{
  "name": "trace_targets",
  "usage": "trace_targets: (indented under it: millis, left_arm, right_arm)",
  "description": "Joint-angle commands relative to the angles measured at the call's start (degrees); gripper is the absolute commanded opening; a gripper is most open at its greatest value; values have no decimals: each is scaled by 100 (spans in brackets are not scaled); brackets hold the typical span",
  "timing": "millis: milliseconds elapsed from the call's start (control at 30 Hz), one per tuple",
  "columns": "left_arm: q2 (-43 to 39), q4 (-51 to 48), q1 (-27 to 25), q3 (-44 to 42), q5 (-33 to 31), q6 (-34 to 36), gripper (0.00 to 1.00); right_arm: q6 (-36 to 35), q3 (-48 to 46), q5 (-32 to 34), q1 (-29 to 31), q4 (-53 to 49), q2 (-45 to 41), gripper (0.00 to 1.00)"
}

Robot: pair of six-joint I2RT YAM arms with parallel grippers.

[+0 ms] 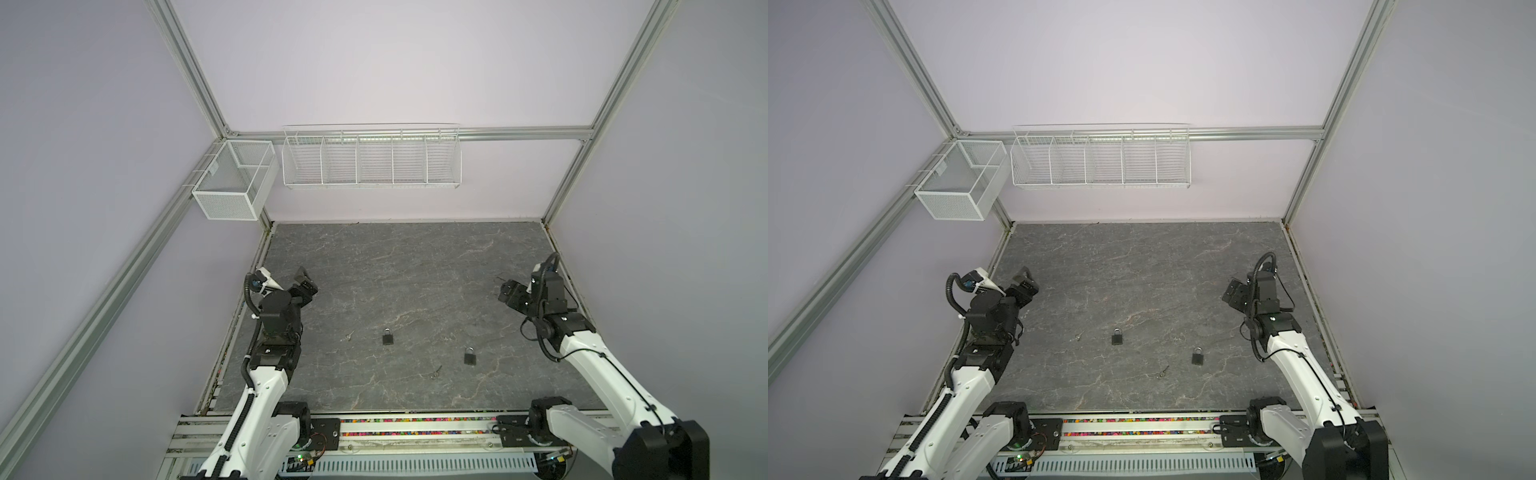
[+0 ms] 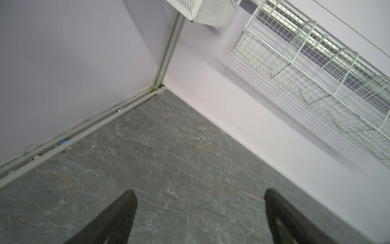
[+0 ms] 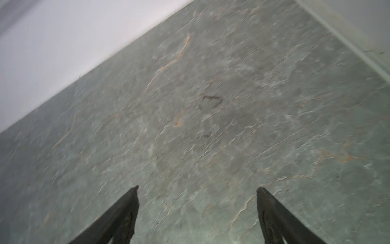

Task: Unlock with the key
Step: 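Move the left gripper toward the silver key while the right gripper approaches the padlocks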

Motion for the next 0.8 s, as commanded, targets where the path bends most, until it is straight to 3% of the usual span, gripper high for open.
trace_targets:
  millis: [0, 200, 367, 600, 767]
  left_arm:
    - [-98, -1061, -146, 415, 613, -202, 89]
    - [176, -2590, -756, 1016, 576, -226, 85]
    - [811, -3307, -904, 1218, 1030, -404, 74]
    - [1911, -3934, -1820, 1590, 652, -291, 69]
    - [2679, -4188, -2155, 1738, 694, -319, 63]
  right_arm:
    - [38, 334, -59, 529, -550, 204, 88]
    - [136, 573, -65, 1656, -656, 589, 89]
    - [373, 711, 102, 2593, -615, 949, 88]
    - [701, 873, 268, 3364, -495, 1363, 88]
    - [817, 898, 298, 3713, -364, 1550, 89]
